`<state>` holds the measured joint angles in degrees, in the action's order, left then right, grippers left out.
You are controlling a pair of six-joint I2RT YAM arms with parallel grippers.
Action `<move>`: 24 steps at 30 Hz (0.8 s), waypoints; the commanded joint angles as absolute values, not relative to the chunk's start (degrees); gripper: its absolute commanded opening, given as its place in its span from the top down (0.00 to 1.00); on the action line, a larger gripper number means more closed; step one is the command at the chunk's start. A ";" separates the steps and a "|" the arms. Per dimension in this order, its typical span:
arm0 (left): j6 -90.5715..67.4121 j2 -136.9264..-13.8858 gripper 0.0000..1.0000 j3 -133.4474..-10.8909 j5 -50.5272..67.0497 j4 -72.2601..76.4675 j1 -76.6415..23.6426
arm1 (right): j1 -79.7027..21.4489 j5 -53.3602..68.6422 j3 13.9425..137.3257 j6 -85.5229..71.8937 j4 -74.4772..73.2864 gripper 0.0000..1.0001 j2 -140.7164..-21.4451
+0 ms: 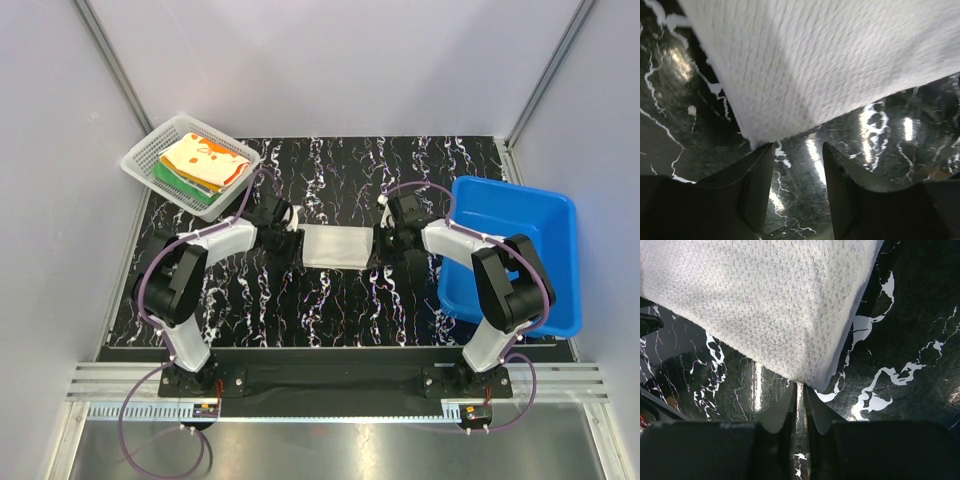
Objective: Fold and stack the towels
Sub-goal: Smooth out wrinkles on the folded towel
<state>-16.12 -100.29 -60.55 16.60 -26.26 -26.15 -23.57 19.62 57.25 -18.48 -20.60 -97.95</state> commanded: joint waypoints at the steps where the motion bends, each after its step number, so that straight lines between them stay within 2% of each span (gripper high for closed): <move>1: -17.84 -99.76 0.53 -61.43 12.31 -25.13 -25.93 | -24.08 19.43 57.22 -19.07 -17.14 0.85 -97.38; 12: -17.14 -93.25 0.47 -69.77 10.20 -33.05 -25.14 | -24.08 23.46 60.73 -18.90 -22.41 0.82 -94.13; 18: -16.61 -98.43 0.47 -69.70 11.77 -30.59 -22.24 | -24.08 22.76 63.19 -18.02 -20.13 0.83 -100.01; 24: -16.26 -103.88 0.46 -68.64 18.36 -25.76 -18.37 | -24.08 21.45 60.22 -17.23 -17.58 0.84 -104.32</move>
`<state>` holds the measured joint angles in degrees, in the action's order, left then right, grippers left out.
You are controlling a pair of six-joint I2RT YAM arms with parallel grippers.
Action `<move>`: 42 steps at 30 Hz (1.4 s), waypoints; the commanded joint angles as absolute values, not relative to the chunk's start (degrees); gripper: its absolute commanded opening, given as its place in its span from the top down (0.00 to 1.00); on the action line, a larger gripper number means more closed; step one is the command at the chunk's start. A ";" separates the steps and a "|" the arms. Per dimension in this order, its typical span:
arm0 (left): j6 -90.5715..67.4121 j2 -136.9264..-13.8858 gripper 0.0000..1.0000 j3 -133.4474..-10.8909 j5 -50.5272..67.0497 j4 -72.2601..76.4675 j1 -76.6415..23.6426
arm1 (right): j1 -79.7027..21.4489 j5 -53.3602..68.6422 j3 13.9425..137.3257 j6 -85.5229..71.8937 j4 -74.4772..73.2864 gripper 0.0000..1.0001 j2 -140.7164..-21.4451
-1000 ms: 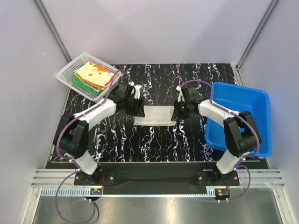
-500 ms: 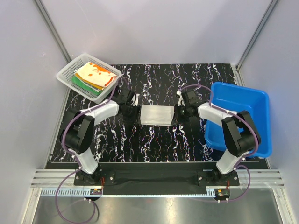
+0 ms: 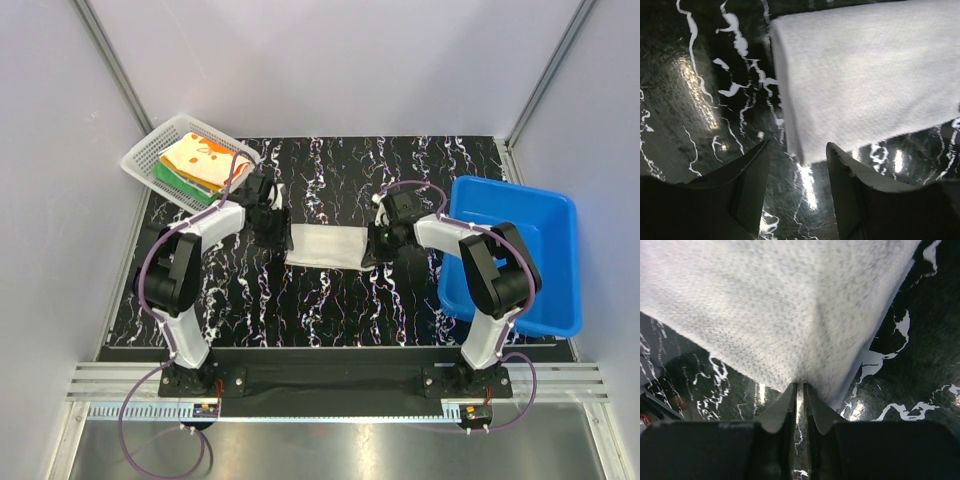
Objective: Fold and stack the towels
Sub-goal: Smooth out wrinkles on the folded towel, then neatly place the folded towel into the bin
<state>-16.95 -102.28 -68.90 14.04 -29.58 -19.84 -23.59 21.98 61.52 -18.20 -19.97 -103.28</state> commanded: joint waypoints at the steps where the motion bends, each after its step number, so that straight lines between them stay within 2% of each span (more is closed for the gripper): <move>1: -16.26 -104.15 0.46 -68.56 19.50 -25.32 -18.02 | -24.08 21.45 59.77 -17.31 -17.14 0.84 -104.41; 13: -17.58 -108.19 0.46 -68.29 24.43 -22.42 -17.14 | -24.08 22.32 57.22 -18.72 -15.03 0.81 -100.03; 30: -21.53 -111.44 0.53 -68.64 20.74 -21.35 -18.72 | -24.00 23.12 57.39 -21.27 -15.47 0.73 -89.21; 33: -21.36 -112.85 0.59 -69.61 18.64 -23.72 -19.51 | -24.17 23.03 56.87 -21.18 -15.56 0.73 -88.42; 34: -21.27 -113.11 0.64 -69.87 17.15 -24.25 -19.95 | -24.08 22.94 56.60 -21.18 -15.38 0.73 -87.55; 36: -21.27 -113.47 0.74 -70.48 15.48 -25.92 -20.30 | -24.08 22.94 55.99 -21.36 -15.29 0.73 -86.32; 37: -21.27 -113.38 0.85 -70.49 14.77 -26.10 -20.65 | -24.08 22.85 55.99 -21.36 -15.47 0.73 -86.05; 39: -20.13 -112.07 0.99 -70.40 16.86 -24.44 -21.09 | -24.08 22.59 56.16 -21.36 -15.73 0.73 -84.91; 42: -19.43 -108.73 1.00 -70.49 18.27 -23.29 -21.80 | -24.08 22.41 56.78 -21.45 -16.52 0.67 -82.89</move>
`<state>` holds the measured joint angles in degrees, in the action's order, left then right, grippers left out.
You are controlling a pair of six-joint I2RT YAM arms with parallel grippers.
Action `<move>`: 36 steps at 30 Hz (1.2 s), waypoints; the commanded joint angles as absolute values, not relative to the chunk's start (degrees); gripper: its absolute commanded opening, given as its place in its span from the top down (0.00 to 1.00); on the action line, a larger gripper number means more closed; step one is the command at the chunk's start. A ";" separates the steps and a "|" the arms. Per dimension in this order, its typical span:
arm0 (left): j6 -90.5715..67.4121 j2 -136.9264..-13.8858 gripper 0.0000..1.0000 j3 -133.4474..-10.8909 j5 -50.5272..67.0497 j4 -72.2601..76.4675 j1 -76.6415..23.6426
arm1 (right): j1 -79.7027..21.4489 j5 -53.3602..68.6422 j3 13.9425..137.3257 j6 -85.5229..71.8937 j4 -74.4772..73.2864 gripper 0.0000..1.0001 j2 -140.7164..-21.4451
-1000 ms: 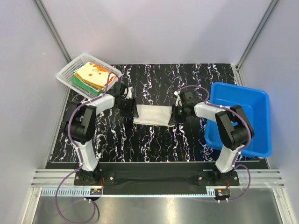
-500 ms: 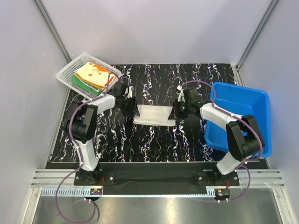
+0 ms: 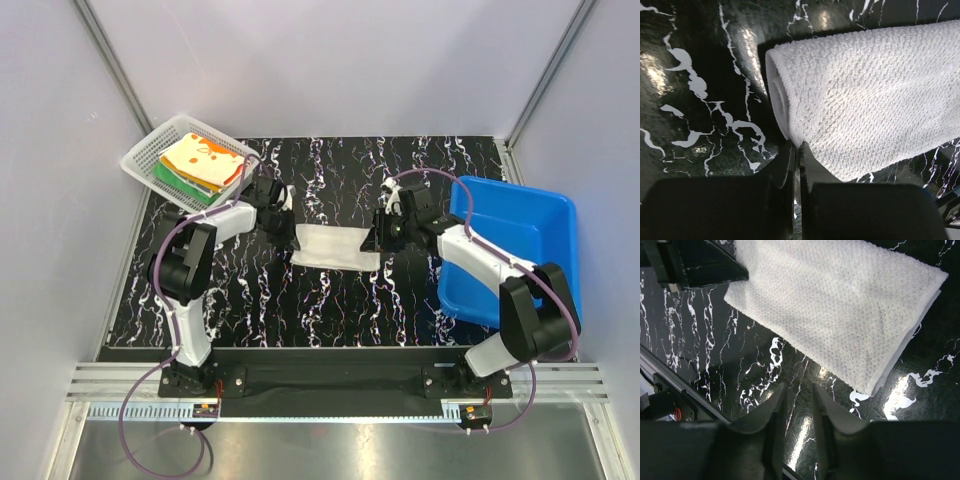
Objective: Fold and stack the towels
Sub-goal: Neatly place the folded towel into the bin
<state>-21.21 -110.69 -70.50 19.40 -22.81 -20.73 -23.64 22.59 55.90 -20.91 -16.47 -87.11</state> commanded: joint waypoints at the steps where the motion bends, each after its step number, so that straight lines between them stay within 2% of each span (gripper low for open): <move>1: -19.16 -107.85 1.00 -71.36 18.54 -23.64 -21.71 | -24.08 22.41 56.86 -21.45 -16.78 0.64 -82.27; 5: -14.96 -103.63 1.00 -74.35 17.14 -29.95 -21.71 | -24.08 21.71 57.57 -21.27 -18.02 0.42 -79.81; 6: -14.07 -102.23 1.00 -74.53 16.36 -30.84 -21.71 | -24.08 21.36 57.66 -21.36 -18.28 0.01 -79.20; 11: -7.84 -99.85 1.00 -76.98 12.14 -38.39 -21.62 | -24.08 20.48 57.57 -22.06 -17.84 0.00 -77.35; 17: 0.94 -97.92 1.00 -81.29 -3.06 -45.25 -21.45 | -24.08 20.04 58.18 -22.06 -17.84 0.00 -75.59; 22: 6.76 -96.86 1.00 -85.68 -13.96 -44.65 -19.69 | -24.08 18.81 58.71 -20.84 -17.84 0.00 -75.23; 29: 10.89 -103.27 1.00 -98.50 -15.47 -48.60 -14.16 | -24.08 18.02 60.55 -18.37 -17.40 0.00 -79.10; 36: 8.53 -109.15 1.00 -101.17 -7.39 -49.49 -9.67 | -24.08 19.16 61.79 -17.40 -16.26 0.00 -83.40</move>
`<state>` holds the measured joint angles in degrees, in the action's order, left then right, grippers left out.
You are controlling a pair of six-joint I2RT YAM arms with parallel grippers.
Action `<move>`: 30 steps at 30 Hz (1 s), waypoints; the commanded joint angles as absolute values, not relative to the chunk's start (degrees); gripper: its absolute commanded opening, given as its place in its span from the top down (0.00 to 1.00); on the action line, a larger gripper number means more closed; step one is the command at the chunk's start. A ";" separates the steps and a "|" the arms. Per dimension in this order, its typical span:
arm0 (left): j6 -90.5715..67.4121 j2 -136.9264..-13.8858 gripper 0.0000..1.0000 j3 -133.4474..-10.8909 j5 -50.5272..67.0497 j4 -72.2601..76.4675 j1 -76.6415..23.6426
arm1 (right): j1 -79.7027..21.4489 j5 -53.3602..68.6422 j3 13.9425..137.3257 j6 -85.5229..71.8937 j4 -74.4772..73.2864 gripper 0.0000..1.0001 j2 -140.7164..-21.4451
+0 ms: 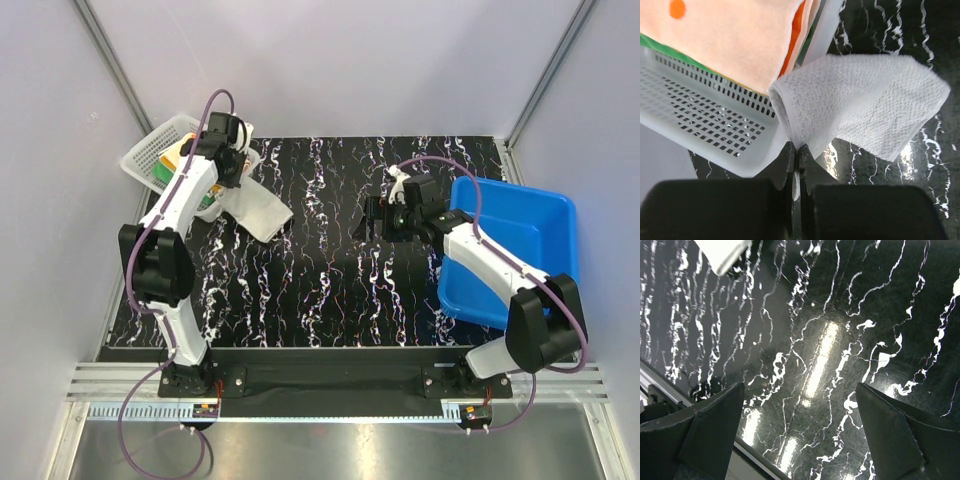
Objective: Fold and stack the towels
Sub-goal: Neatly place the folded towel into the bin
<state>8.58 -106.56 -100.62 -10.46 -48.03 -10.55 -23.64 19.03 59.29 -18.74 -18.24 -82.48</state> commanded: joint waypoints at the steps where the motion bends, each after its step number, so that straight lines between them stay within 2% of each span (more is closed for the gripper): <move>1: 8.44 -110.20 1.00 -100.64 -7.82 -48.96 -9.67 | -24.08 19.33 61.79 -17.40 -16.17 0.00 -83.50; 5: 8.35 -110.83 1.00 -98.00 -9.49 -46.32 -8.97 | -24.08 19.07 61.70 -19.33 -12.84 0.00 -85.60; 9: 7.56 -109.51 1.00 -95.81 -8.53 -42.72 -8.18 | -25.13 18.21 64.68 -27.74 -5.03 0.00 -93.94; 14: 7.12 -109.16 1.00 -94.83 -7.91 -40.78 -8.09 | -30.23 8.71 82.06 -35.50 -11.33 0.00 -109.47; 18: 6.77 -110.04 1.00 -94.83 -7.83 -40.87 -7.91 | -33.57 3.88 92.87 -42.61 -10.90 0.00 -118.81; 24: 6.42 -109.69 1.00 -92.82 -5.89 -38.85 -7.74 | -38.49 -2.63 99.83 -50.97 -7.91 0.00 -129.28; 30: 6.24 -110.74 1.00 -92.99 -5.01 -38.50 -7.56 | -41.74 -7.64 106.60 -55.27 -9.23 0.09 -136.05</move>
